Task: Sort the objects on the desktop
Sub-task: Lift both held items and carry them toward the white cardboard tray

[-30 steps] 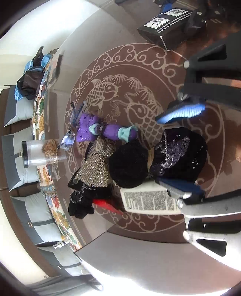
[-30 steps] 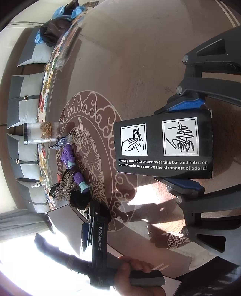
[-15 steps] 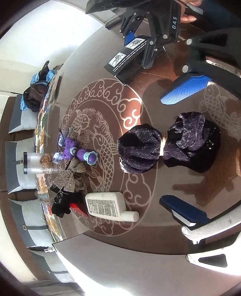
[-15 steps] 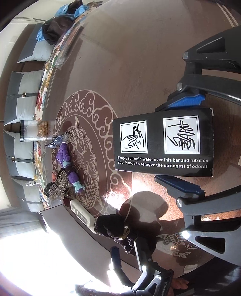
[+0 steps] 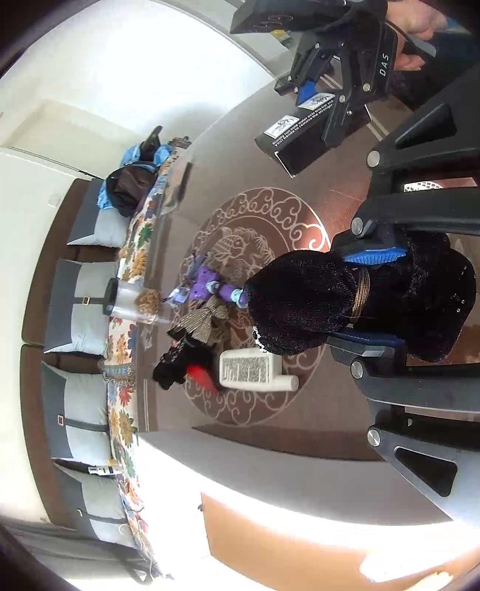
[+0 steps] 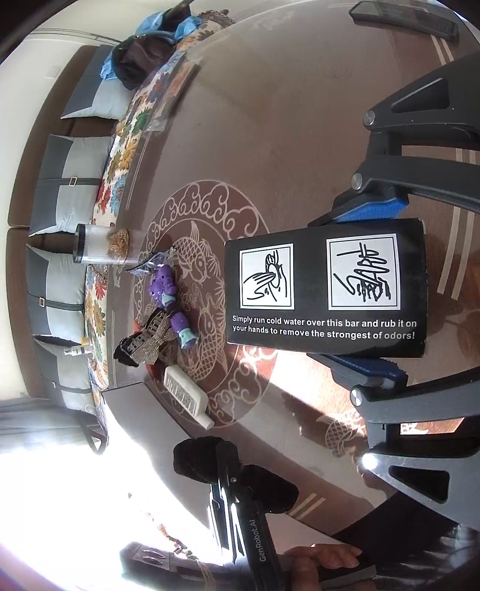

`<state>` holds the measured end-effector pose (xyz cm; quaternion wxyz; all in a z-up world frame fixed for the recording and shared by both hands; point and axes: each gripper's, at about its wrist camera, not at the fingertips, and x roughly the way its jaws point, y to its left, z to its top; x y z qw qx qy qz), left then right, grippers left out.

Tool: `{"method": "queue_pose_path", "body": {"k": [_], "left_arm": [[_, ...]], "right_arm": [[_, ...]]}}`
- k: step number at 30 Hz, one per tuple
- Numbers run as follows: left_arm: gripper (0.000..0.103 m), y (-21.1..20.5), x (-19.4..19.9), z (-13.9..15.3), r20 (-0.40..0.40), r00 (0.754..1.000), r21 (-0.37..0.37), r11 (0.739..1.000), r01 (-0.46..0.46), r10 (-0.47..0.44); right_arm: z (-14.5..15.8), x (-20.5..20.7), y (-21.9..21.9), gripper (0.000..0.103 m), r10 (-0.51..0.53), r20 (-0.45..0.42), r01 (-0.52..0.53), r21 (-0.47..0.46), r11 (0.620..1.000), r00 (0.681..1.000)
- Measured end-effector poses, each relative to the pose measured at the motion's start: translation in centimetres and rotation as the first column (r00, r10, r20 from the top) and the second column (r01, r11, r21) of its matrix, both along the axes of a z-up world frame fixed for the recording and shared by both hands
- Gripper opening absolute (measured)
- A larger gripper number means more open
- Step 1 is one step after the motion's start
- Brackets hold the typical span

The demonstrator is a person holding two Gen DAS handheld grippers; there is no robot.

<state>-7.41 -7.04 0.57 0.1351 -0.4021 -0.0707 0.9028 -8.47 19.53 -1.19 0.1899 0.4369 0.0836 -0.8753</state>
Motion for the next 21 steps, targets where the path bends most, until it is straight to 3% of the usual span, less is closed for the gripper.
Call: {"method": "queue_pose_path", "body": {"k": [4,7,13,18,21], "left_arm": [[0.029,-7.2,3.2,4.4,-0.060,0.995,0.019,0.997,-0.079,0.080],[0.029,-13.6,4.7,5.0,-0.055,0.983,-0.024,0.984,-0.176,0.174],[0.029,-23.5,6.4,1.1,0.076,0.936,-0.074,0.938,-0.339,0.344],[0.030,-25.7,6.3,-2.8,0.167,0.912,-0.043,0.927,-0.372,0.374],[0.039,-26.1,5.8,-4.5,0.224,0.893,-0.056,0.920,-0.388,0.391]], "right_arm": [[3.8,0.9,-5.7,0.059,0.101,-0.028,-0.102,-0.053,0.993,0.994],[6.3,1.5,-11.8,0.059,0.189,-0.039,-0.193,-0.133,0.972,0.981],[9.5,2.9,-25.0,0.059,0.374,-0.060,-0.375,-0.271,0.887,0.926],[7.6,2.6,-34.3,0.059,0.462,-0.044,-0.462,-0.182,0.868,0.886],[4.7,1.8,-37.6,0.059,0.469,-0.001,-0.466,-0.110,0.878,0.883]]}}
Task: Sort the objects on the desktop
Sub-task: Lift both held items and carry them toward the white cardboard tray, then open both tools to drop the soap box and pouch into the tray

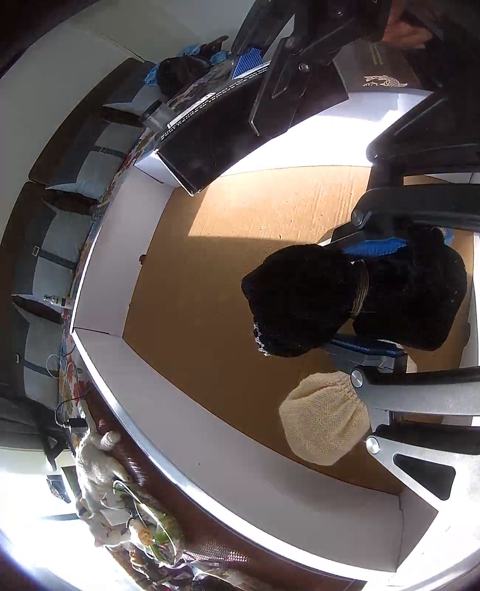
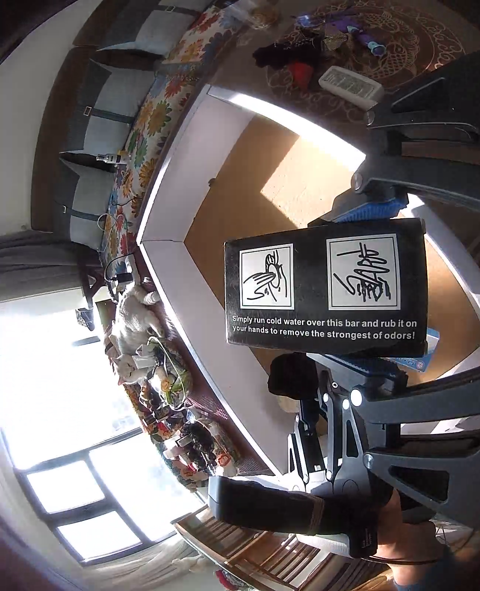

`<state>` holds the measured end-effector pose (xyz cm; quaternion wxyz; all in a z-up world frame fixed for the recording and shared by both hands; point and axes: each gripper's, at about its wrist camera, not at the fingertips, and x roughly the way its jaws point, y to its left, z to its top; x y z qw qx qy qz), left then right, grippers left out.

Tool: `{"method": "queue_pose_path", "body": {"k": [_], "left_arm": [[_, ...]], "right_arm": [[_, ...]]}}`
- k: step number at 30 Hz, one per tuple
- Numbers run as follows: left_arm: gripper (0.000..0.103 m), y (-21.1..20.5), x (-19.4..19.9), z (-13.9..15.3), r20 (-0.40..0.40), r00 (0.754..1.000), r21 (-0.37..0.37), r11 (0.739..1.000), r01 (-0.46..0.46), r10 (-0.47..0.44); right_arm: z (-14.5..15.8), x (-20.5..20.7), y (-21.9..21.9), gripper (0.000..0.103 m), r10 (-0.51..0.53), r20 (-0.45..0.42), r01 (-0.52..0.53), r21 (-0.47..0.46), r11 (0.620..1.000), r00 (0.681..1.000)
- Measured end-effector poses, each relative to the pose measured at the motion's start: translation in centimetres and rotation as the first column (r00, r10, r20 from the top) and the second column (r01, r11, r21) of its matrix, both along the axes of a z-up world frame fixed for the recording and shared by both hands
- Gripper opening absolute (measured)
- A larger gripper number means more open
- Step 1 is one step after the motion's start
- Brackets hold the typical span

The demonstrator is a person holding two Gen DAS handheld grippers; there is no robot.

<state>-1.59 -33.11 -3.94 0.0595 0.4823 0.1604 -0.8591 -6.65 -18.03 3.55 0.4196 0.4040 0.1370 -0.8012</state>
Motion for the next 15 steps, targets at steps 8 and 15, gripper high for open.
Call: {"method": "queue_pose_path", "body": {"k": [8,15], "left_arm": [[0.088,0.4,1.3,1.9,-0.040,0.999,-0.120,0.992,-0.037,0.033],[0.088,3.6,2.6,3.0,-0.118,0.993,-0.103,0.994,-0.034,0.022]], "right_arm": [[-2.2,-1.1,0.7,0.066,-0.020,0.001,0.020,0.016,1.000,1.000],[0.3,0.0,11.1,0.098,-0.157,-0.143,0.142,-0.113,0.983,0.977]]}}
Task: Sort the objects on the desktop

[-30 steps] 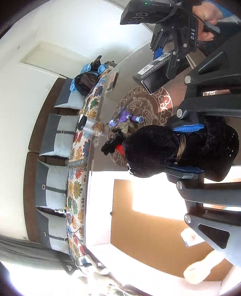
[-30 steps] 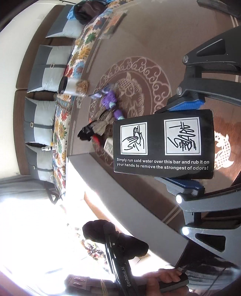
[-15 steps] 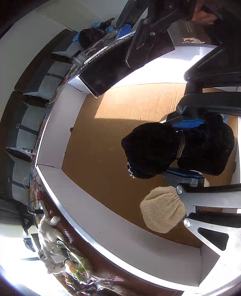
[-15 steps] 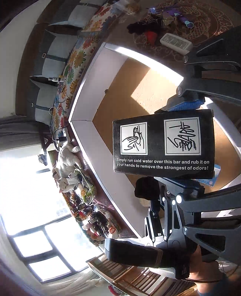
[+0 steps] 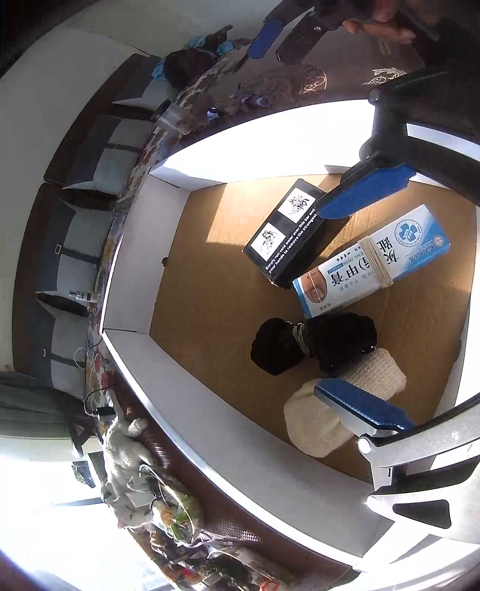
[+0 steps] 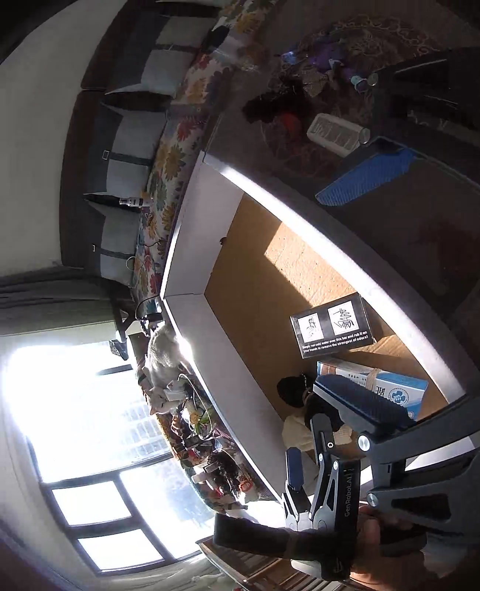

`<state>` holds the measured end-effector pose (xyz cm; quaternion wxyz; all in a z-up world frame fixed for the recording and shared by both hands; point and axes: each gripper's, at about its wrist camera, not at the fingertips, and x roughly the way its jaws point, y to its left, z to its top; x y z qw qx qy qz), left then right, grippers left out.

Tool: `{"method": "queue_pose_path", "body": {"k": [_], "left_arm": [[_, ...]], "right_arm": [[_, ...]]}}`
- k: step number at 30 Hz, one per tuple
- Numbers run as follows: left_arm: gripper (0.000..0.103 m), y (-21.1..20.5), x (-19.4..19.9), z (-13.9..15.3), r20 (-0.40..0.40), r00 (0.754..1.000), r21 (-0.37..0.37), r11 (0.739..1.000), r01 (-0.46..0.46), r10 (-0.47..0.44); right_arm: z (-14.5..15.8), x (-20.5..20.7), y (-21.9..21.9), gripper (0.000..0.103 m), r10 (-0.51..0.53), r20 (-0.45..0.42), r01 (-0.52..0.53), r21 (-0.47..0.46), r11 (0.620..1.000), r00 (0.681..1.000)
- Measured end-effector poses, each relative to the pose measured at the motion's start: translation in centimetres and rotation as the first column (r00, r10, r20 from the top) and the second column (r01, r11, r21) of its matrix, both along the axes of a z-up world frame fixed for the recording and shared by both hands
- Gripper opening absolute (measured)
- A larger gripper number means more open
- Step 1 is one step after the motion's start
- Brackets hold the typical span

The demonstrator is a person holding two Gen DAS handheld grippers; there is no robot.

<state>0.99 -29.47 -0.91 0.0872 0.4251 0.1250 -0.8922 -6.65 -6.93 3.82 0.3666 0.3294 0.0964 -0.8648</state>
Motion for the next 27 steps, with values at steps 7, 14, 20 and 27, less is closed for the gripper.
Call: {"method": "queue_pose_path", "body": {"k": [7,14,20,27], "left_arm": [[0.089,10.7,0.4,4.5,-0.124,0.967,0.037,0.973,0.227,-0.221],[0.091,24.0,-1.1,2.5,-0.077,0.880,0.092,0.876,0.473,-0.468],[0.091,29.0,-4.9,-4.5,0.064,0.887,0.019,0.889,0.457,-0.457],[0.091,29.9,-8.8,-8.1,0.123,0.923,-0.034,0.927,0.372,-0.366]], "right_arm": [[-6.9,-1.9,16.3,0.100,-0.300,0.021,0.293,0.168,0.941,0.954],[-10.2,-3.1,28.3,0.100,-0.546,0.082,0.527,0.177,0.831,0.834],[-10.0,-3.1,30.3,0.100,-0.572,0.084,0.558,0.146,0.817,0.816],[-10.8,-3.1,29.7,0.100,-0.535,0.066,0.519,0.173,0.837,0.842]]}}
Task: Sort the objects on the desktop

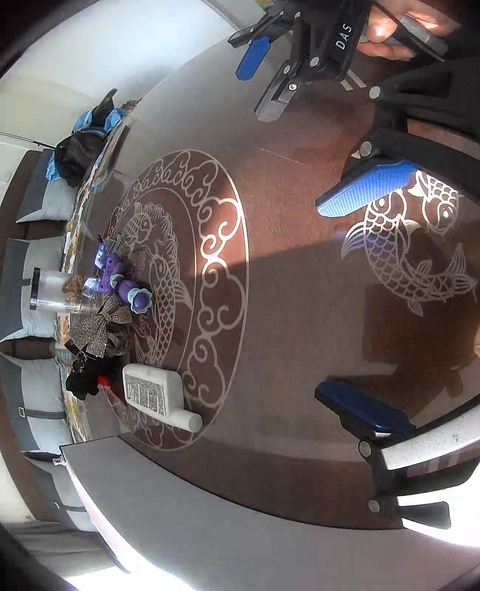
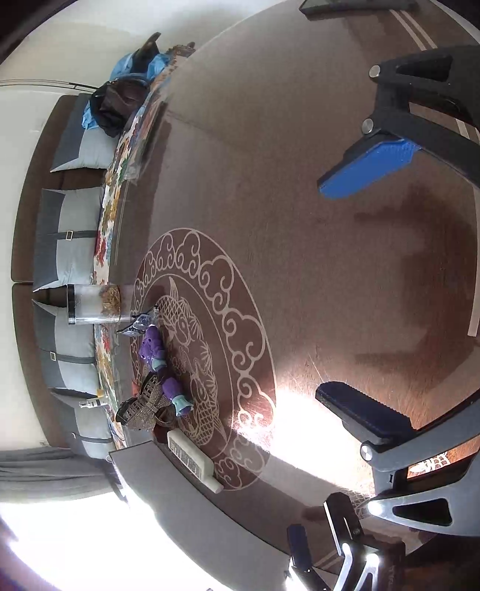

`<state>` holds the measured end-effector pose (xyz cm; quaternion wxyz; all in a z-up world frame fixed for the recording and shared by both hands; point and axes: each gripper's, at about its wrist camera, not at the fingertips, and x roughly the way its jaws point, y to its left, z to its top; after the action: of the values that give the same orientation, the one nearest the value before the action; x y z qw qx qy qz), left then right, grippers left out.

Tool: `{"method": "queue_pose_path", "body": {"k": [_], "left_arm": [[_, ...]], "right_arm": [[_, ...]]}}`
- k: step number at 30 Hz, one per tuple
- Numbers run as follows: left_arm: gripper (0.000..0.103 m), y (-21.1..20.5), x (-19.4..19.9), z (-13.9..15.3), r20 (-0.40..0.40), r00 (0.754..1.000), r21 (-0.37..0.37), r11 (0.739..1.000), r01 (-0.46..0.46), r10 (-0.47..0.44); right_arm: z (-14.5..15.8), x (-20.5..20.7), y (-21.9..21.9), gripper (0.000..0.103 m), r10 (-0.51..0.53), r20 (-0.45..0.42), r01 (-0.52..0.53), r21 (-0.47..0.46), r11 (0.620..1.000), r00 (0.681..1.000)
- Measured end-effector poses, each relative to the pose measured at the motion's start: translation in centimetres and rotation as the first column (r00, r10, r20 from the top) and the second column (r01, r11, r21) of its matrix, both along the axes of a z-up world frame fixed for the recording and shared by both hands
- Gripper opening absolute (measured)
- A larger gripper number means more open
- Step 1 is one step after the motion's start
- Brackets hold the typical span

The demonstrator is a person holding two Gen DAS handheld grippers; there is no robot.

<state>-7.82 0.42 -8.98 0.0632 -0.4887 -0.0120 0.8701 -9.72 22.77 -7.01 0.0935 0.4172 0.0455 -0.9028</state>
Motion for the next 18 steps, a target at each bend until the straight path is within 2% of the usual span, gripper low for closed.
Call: {"method": "queue_pose_path", "body": {"k": [5,10,18], "left_arm": [[0.092,1.0,-1.3,-0.5,-0.017,1.000,-0.084,0.996,0.022,-0.023],[0.100,0.8,-1.4,-0.7,-0.050,0.998,-0.075,0.997,0.022,-0.026],[0.103,0.9,-1.4,-0.8,-0.058,0.998,-0.071,0.997,0.029,-0.033]], "right_arm": [[-0.3,-0.3,-0.2,0.100,0.002,0.010,-0.002,-0.008,1.000,1.000],[-1.0,-0.8,-0.5,0.100,0.002,0.036,-0.002,-0.003,1.000,0.999],[-1.7,-1.2,-0.8,0.100,0.002,0.062,-0.002,0.003,1.000,0.998]]}}
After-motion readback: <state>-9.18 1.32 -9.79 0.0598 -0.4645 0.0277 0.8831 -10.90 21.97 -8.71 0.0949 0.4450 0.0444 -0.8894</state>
